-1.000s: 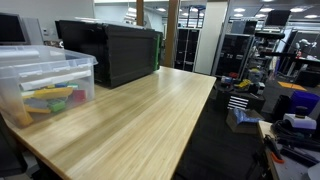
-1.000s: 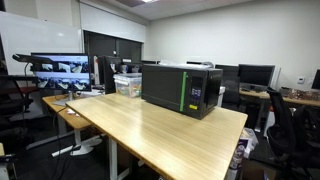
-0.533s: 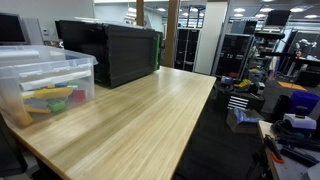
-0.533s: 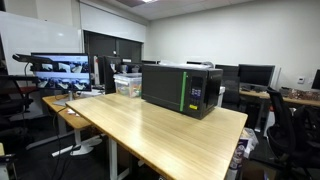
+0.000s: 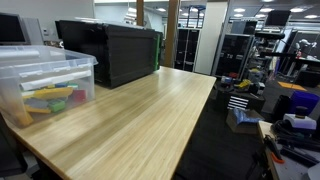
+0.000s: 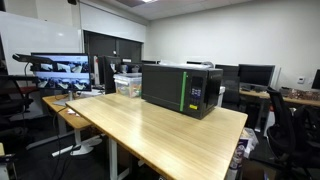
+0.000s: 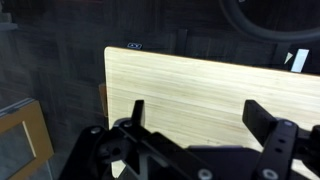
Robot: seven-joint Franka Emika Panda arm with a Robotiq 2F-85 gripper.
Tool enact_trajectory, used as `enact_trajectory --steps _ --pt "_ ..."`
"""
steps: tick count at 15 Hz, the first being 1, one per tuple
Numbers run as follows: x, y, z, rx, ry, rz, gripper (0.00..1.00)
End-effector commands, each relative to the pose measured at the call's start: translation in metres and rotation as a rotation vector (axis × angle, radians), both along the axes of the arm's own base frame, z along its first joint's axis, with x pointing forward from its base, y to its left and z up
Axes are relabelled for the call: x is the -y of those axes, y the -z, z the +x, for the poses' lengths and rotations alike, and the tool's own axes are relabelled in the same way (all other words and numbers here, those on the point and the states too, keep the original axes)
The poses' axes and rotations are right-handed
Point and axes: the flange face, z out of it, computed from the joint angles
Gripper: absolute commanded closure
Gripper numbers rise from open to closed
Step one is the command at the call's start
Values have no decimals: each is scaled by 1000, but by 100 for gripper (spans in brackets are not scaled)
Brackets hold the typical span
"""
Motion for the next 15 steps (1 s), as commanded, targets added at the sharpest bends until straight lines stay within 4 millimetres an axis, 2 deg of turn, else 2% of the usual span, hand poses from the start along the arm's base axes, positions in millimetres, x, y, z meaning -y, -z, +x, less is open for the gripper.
enact_trajectory --steps 1,5,9,15 --pt "7 36 6 -22 84 112 0" --pt "25 95 13 -4 189 233 0" --pt "40 151 21 14 245 264 0" --pt "46 235 30 -66 283 278 0"
